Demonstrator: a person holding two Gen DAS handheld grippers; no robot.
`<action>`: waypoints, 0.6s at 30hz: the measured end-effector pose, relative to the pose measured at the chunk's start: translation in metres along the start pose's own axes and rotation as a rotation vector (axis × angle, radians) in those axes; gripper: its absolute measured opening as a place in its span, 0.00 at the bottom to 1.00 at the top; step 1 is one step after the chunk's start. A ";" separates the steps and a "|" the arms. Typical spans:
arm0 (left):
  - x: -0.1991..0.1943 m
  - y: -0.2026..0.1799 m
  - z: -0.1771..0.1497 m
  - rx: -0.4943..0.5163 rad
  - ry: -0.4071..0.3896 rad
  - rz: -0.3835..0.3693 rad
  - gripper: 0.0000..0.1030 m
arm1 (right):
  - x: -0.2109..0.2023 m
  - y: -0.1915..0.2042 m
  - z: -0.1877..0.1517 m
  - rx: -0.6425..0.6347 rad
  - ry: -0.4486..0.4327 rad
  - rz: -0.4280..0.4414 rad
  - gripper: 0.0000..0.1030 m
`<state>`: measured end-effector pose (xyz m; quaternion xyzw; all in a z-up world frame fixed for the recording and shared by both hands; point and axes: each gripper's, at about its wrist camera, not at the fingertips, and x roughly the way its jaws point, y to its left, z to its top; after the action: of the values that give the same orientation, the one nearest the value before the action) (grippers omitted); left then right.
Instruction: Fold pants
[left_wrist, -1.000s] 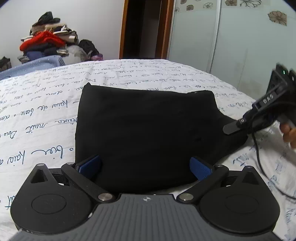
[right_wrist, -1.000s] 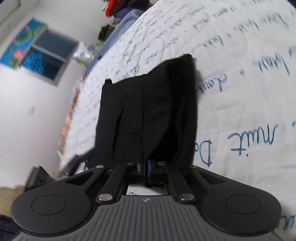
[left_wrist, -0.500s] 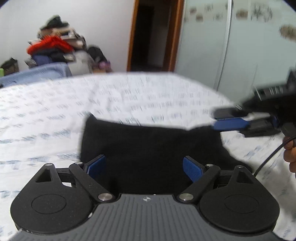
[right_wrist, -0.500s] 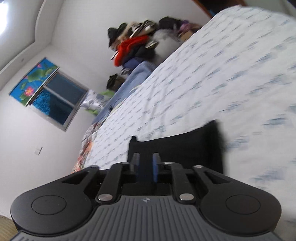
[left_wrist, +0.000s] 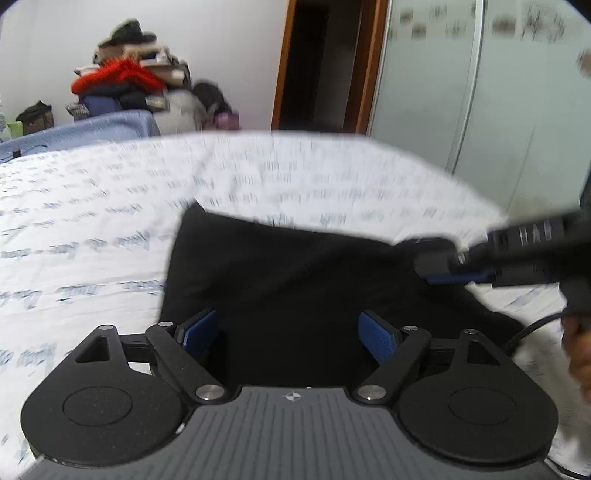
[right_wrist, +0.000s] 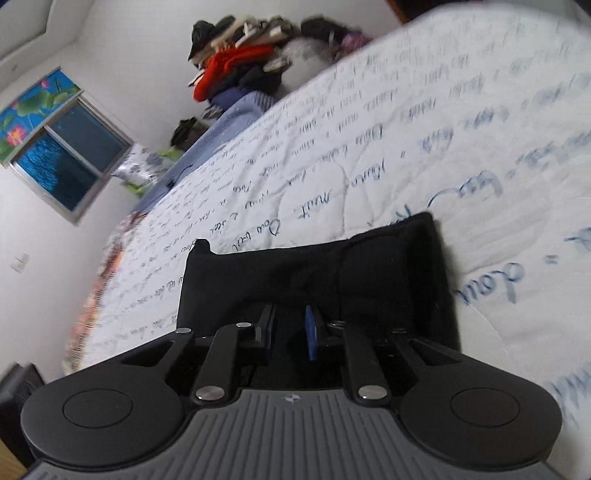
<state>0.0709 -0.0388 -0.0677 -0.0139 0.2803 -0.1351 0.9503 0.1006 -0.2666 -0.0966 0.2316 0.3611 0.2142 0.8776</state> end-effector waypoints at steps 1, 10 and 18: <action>-0.011 0.002 -0.004 -0.001 -0.015 0.005 0.85 | -0.009 0.008 -0.006 -0.048 -0.026 -0.008 0.19; -0.003 0.003 -0.019 -0.046 0.094 0.048 0.90 | -0.012 0.007 -0.053 -0.099 0.003 -0.018 0.25; -0.039 0.013 -0.007 -0.074 0.029 0.161 0.87 | -0.042 0.064 -0.043 -0.267 -0.168 -0.215 0.89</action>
<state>0.0386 -0.0156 -0.0546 -0.0247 0.2990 -0.0480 0.9527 0.0284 -0.2272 -0.0651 0.0903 0.2775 0.1453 0.9454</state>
